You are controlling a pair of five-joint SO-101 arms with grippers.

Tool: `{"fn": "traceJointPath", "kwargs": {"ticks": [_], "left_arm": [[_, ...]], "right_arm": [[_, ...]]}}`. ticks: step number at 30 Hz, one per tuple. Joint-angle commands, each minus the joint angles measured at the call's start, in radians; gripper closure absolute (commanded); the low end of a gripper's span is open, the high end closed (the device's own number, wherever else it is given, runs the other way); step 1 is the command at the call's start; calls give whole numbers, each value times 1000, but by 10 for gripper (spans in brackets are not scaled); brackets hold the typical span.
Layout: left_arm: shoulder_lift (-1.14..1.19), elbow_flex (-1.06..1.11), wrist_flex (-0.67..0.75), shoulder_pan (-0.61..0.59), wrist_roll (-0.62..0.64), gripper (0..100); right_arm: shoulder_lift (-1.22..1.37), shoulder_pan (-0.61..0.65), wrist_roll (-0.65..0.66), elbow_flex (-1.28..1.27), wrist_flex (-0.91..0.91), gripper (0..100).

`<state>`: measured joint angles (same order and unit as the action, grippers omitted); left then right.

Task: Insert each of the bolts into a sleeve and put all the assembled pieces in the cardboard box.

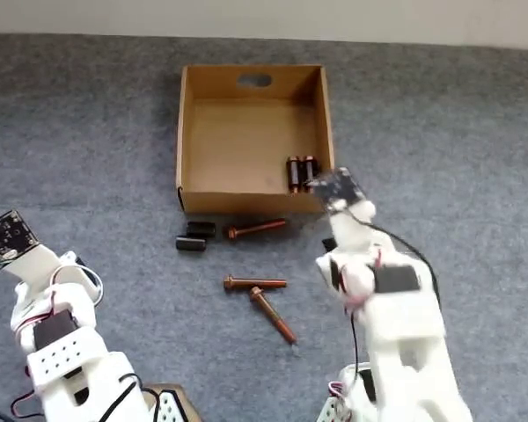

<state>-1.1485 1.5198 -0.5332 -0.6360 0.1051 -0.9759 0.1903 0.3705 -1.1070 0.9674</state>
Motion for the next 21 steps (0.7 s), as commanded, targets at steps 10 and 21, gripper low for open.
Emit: {"fn": "traceJointPath", "kwargs": {"ticks": [10,21], "left_arm": [[4,-137,-137,191,-203,986],[354,-545,-525,384,-313,881]], "right_arm": [[-472,-12,-221,-430,-272,992],[-676,-30,-218,-527,-206,992]]}}
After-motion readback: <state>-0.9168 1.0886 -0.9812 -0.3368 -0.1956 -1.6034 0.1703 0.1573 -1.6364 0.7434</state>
